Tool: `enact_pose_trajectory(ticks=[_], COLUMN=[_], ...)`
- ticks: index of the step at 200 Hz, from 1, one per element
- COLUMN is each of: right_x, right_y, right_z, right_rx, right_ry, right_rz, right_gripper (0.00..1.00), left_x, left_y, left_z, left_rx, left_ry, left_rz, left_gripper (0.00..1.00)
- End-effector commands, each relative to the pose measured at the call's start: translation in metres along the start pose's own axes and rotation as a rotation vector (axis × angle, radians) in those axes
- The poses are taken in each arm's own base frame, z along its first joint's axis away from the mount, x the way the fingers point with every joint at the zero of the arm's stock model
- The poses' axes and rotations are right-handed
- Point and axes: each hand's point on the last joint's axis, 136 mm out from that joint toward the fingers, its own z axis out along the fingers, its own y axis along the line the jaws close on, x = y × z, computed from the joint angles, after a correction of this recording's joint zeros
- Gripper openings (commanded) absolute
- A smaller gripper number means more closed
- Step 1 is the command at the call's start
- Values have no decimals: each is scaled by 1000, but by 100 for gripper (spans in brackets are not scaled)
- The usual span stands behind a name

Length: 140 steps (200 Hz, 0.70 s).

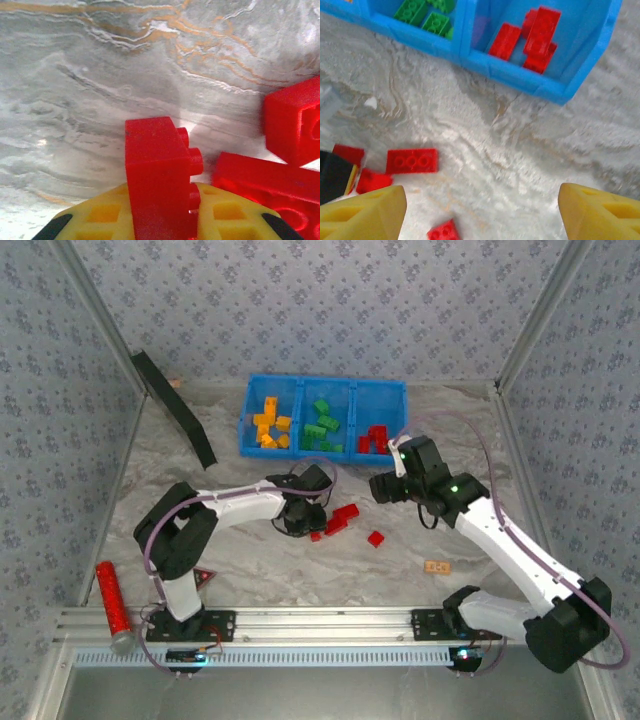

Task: Sort the legos into containers by color
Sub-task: Pick up the lego from the center of the table.

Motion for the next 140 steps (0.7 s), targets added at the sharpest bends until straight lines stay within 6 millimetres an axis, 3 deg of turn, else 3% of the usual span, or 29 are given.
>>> enact_pose_trajectory(ticks=[1, 34, 84, 105, 140], right_x=[28, 52, 64, 72, 83], right_y=[14, 18, 33, 49, 64], right_z=[-2, 5, 16, 29, 45], right_rx=[-90, -109, -142, -160, -77], right_ry=[54, 97, 150, 162, 177], right_rz=[138, 210, 351, 479, 549], right_gripper=[81, 80, 79, 78, 77], left_x=[11, 12, 15, -2, -58], left_y=[25, 24, 37, 33, 18], left_z=[-1, -7, -17, -38, -100], left_rx=[-81, -71, -85, -68, -48], left_ry=[41, 41, 34, -17, -193], left_rz=[31, 51, 75, 98, 168], left_gripper=[20, 18, 13, 12, 12])
